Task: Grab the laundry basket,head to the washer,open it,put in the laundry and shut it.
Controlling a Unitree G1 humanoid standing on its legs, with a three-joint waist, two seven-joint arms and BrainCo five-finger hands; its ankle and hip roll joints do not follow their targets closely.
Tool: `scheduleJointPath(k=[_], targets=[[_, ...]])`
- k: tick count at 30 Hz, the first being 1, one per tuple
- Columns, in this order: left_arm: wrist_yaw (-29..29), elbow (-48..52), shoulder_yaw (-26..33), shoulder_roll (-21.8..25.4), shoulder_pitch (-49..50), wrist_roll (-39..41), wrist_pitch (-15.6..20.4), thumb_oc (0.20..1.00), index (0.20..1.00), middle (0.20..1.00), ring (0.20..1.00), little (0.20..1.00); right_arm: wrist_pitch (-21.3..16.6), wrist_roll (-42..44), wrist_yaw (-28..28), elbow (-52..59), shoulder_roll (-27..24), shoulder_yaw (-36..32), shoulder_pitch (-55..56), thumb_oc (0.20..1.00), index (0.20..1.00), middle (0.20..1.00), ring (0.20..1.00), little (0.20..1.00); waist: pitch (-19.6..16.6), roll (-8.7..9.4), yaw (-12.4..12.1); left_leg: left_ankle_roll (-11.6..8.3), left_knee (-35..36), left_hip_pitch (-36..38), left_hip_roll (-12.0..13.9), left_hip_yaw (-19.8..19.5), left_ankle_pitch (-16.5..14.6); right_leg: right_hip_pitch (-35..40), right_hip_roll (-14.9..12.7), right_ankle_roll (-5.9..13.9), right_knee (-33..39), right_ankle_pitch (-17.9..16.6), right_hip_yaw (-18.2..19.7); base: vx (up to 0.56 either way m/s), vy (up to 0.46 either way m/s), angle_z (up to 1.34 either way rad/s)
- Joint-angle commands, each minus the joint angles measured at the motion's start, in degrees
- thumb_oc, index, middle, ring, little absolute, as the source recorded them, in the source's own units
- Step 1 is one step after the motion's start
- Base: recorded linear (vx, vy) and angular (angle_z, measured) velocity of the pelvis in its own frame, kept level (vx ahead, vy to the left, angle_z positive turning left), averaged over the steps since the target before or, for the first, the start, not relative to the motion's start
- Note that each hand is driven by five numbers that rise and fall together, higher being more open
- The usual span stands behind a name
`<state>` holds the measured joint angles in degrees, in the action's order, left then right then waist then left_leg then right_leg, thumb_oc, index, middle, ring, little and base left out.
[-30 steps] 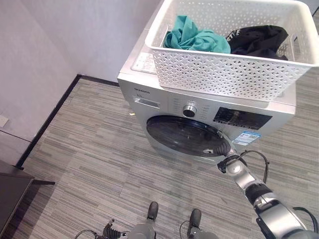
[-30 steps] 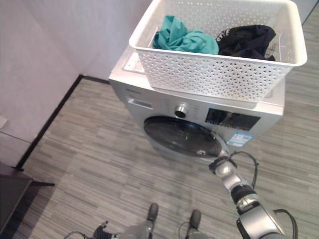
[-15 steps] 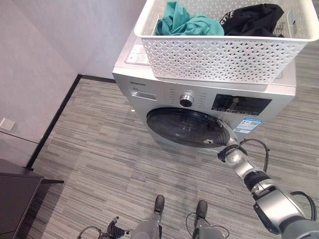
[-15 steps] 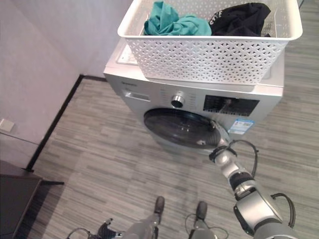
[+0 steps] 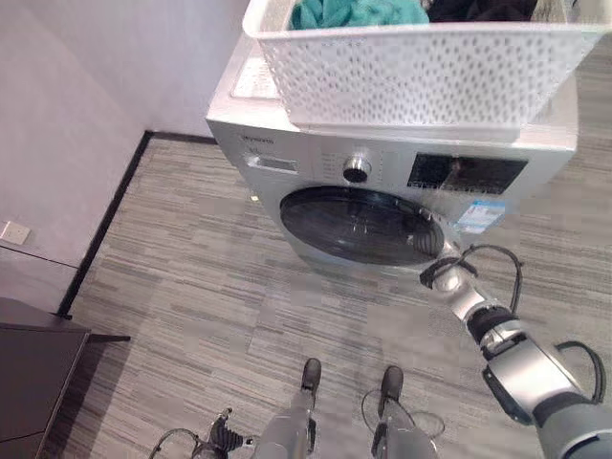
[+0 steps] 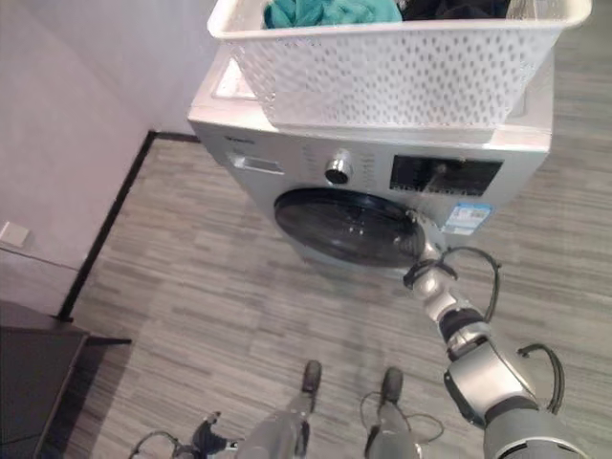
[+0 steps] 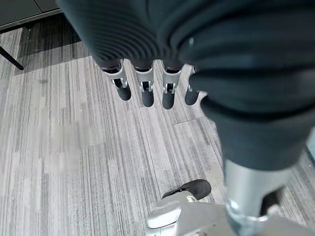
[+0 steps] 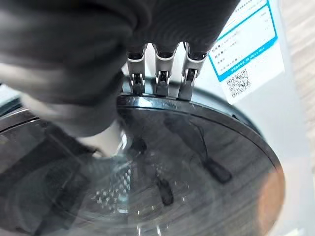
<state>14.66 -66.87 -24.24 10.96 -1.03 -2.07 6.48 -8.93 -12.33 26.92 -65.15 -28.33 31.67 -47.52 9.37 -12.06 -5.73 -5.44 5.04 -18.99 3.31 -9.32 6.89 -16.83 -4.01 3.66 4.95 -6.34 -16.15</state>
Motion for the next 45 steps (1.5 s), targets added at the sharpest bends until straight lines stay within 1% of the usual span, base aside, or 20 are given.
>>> scheduleJointPath(k=[1,7,13,15,16,18,19,22,24,26,27,28,33,38,39,41,42,43,44,45], targets=[[0.2,1.0,-4.0,0.8,-3.5,2.7,1.5,1.000,1.000,1.000,1.000,1.000,4.3,0.2,-3.1,-8.0,-3.6,1.2,-7.9,0.200,0.200,0.200,0.200,0.200,3.7,5.12,-5.8,2.51,0.0,2.2,-5.9,-0.9,-2.5,3.3,-5.8,4.57,0.0,4.3,4.4,-0.04,0.015,-0.05],[0.0,3.3,-5.7,0.6,-4.1,3.6,1.6,1.000,1.000,1.000,1.000,1.000,5.2,-1.4,-1.6,-11.6,-8.1,2.2,-10.7,0.200,0.200,0.200,0.200,0.200,5.3,2.72,-7.0,2.25,0.0,-0.6,-6.6,-1.5,-1.3,0.7,-6.5,4.86,0.0,3.6,4.9,-0.02,0.026,0.03],[0.0,4.3,-5.6,0.2,-5.0,4.3,1.7,1.000,1.000,1.000,1.000,1.000,5.3,-1.6,-1.1,-11.2,-9.2,1.7,-10.4,0.200,0.200,0.200,0.200,0.200,6.1,1.20,-7.2,2.16,0.0,-1.9,-7.0,-1.8,-0.7,-0.6,-7.0,5.03,0.0,3.1,5.3,-0.01,0.026,0.02],[0.2,3.8,-5.2,-0.4,-4.9,4.3,1.5,1.000,1.000,1.000,1.000,1.000,5.3,-1.3,-1.0,-10.8,-7.3,0.9,-8.8,0.200,0.200,0.200,0.200,0.200,6.1,1.13,-7.1,2.21,0.0,-1.5,-7.1,-2.0,-0.8,-0.1,-6.9,4.98,0.0,3.4,5.4,0.03,0.007,0.45],[0.6,2.6,-4.4,-0.9,-4.6,4.3,1.3,1.000,1.000,1.000,1.000,1.000,5.4,-0.5,-1.8,-10.5,-3.2,-0.1,-5.5,0.200,0.200,0.200,0.200,0.200,5.8,1.24,-6.7,2.28,0.0,-0.6,-7.1,-2.0,-1.0,0.7,-6.9,4.91,0.0,3.6,5.4,0.02,0.011,0.25],[0.8,1.5,-3.7,-1.3,-4.2,4.2,1.1,1.000,1.000,1.000,1.000,1.000,5.5,0.1,-2.0,-10.0,-0.1,-1.0,-2.4,0.200,0.200,0.200,0.200,0.200,5.5,1.70,-6.2,2.27,0.0,0.3,-7.0,-2.0,-1.4,1.7,-6.7,4.77,0.0,4.0,5.3,0.03,-0.001,-0.23],[1.0,0.6,-3.2,-1.6,-3.9,3.9,0.9,1.000,1.000,1.000,1.000,1.000,5.5,1.1,-2.4,-10.0,2.8,-2.2,0.6,0.200,0.200,0.200,0.200,0.200,4.8,2.19,-5.9,2.29,0.0,1.5,-6.9,-2.1,-1.8,3.0,-6.6,4.66,0.0,4.3,4.9,0.04,-0.017,0.02],[1.2,0.1,-1.9,-1.9,-3.5,3.8,0.7,1.000,1.000,1.000,1.000,1.000,5.3,1.9,-2.7,-9.9,6.6,-3.9,6.1,0.200,0.200,0.200,0.200,0.200,3.4,3.27,-5.7,2.38,0.0,3.5,-6.6,-2.1,-2.5,5.5,-6.5,4.51,0.0,5.1,4.1,0.04,-0.025,0.03],[1.1,0.0,-1.7,-1.8,-3.1,3.6,0.7,1.000,1.000,1.000,1.000,1.000,5.4,1.9,-3.0,-9.7,7.1,-3.9,7.4,0.200,0.200,0.200,0.200,0.200,3.1,3.50,-5.7,2.45,0.0,4.1,-6.5,-2.1,-2.8,6.3,-6.6,4.49,0.0,5.4,3.8,0.03,-0.008,0.23],[0.8,0.7,-0.8,-1.7,-2.0,2.7,0.8,1.000,1.000,1.000,1.000,1.000,5.2,1.6,-4.5,-9.2,11.4,-4.3,15.1,0.200,0.200,0.200,0.200,0.200,1.0,4.82,-5.5,3.07,0.0,7.5,-6.3,-2.0,-3.9,9.8,-6.5,4.37,0.0,6.3,2.9,0.06,0.011,0.42],[0.6,1.1,-0.1,-1.3,-1.2,2.2,0.9,1.000,1.000,1.000,1.000,1.000,4.9,1.3,-5.5,-8.3,12.8,-3.9,17.6,0.401,0.401,0.401,0.401,0.401,0.0,5.40,-5.4,3.34,-0.1,9.0,-6.3,-1.7,-4.5,11.3,-6.4,4.37,0.0,6.7,2.9,0.04,0.028,0.36],[0.5,1.1,0.3,-1.1,-0.8,2.2,0.9,1.000,1.000,1.000,1.000,1.000,4.9,1.1,-6.1,-8.2,13.4,-3.9,18.9,1.000,1.000,1.000,1.000,1.000,-0.4,5.64,-5.4,3.41,-0.2,9.6,-6.2,-1.5,-4.8,11.9,-6.4,4.34,0.0,6.8,3.0,0.05,0.026,0.20],[0.1,3.0,0.9,-0.1,0.8,1.5,1.3,1.000,1.000,1.000,1.000,1.000,4.8,0.1,-7.9,-8.2,16.0,-2.7,23.2,1.000,1.000,1.000,1.000,1.000,-2.2,6.39,-5.3,3.70,-0.7,12.2,-6.3,-1.4,-5.9,14.9,-6.3,4.26,0.0,7.7,2.7,0.05,0.014,0.01],[-1.4,16.7,3.0,4.5,6.1,2.8,2.5,1.000,1.000,1.000,1.000,1.000,3.7,-1.6,-10.0,-4.3,16.9,-1.0,28.0,1.000,1.000,1.000,1.000,1.000,-4.3,6.87,-5.4,3.99,-1.2,14.9,-6.1,-1.0,-6.9,17.9,-6.3,4.40,0.0,8.3,2.4,0.04,0.016,0.02],[-1.5,16.9,3.0,4.6,6.3,2.8,2.4,1.000,1.000,1.000,1.000,1.000,3.7,-1.6,-10.0,-4.3,16.9,-1.0,28.1,1.000,1.000,1.000,1.000,1.000,-4.4,6.91,-5.4,3.99,-1.1,15.0,-6.1,-1.0,-6.9,17.9,-6.3,4.41,0.0,8.4,2.3,0.02,0.005,0.07],[-2.6,30.6,5.0,9.5,9.8,1.9,2.8,1.000,1.000,1.000,1.000,1.000,3.4,-2.6,-10.9,-2.0,17.2,-0.4,29.9,1.000,1.000,1.000,1.000,1.000,-5.4,7.03,-5.7,3.96,-1.0,15.7,-6.0,-1.0,-7.0,18.8,-6.4,4.57,0.0,8.5,2.0,0.00,0.004,0.02],[-3.8,41.2,8.1,13.1,12.8,1.5,2.9,1.000,1.000,1.000,1.000,1.000,3.1,-2.7,-11.7,-0.9,17.5,-0.6,31.1,1.000,1.000,1.000,1.000,1.000,-6.0,7.13,-5.9,3.94,-0.9,16.1,-5.8,-0.9,-7.1,19.1,-6.4,4.68,0.0,8.6,1.9,0.00,0.000,0.00],[-3.8,41.3,8.1,13.1,12.8,1.5,2.8,1.000,1.000,1.000,1.000,1.000,3.1,-2.7,-11.7,-0.9,17.5,-0.5,31.1,1.000,1.000,1.000,1.000,1.000,-6.1,7.16,-5.9,3.95,-0.9,16.1,-5.8,-0.9,-7.1,19.1,-6.4,4.68,0.0,8.6,1.9,0.00,0.000,0.00],[-4.5,48.9,12.0,15.4,15.0,2.4,3.6,1.000,1.000,1.000,1.000,1.000,2.3,-0.7,-13.6,0.3,18.0,-1.2,32.1,1.000,1.000,1.000,1.000,1.000,-6.5,7.24,-6.0,3.92,-0.8,16.4,-5.7,-0.8,-7.1,19.3,-6.4,4.67,0.0,8.5,2.0,0.00,0.000,0.00],[-4.9,51.9,13.9,16.3,15.8,2.7,3.6,1.000,1.000,1.000,1.000,1.000,2.0,-0.4,-14.8,0.9,18.4,-0.5,32.4,1.000,1.000,1.000,1.000,1.000,-6.7,7.42,-6.1,3.92,-0.8,16.6,-5.7,-0.8,-7.1,19.3,-6.4,4.66,0.0,8.5,2.0,0.00,0.000,0.00]])
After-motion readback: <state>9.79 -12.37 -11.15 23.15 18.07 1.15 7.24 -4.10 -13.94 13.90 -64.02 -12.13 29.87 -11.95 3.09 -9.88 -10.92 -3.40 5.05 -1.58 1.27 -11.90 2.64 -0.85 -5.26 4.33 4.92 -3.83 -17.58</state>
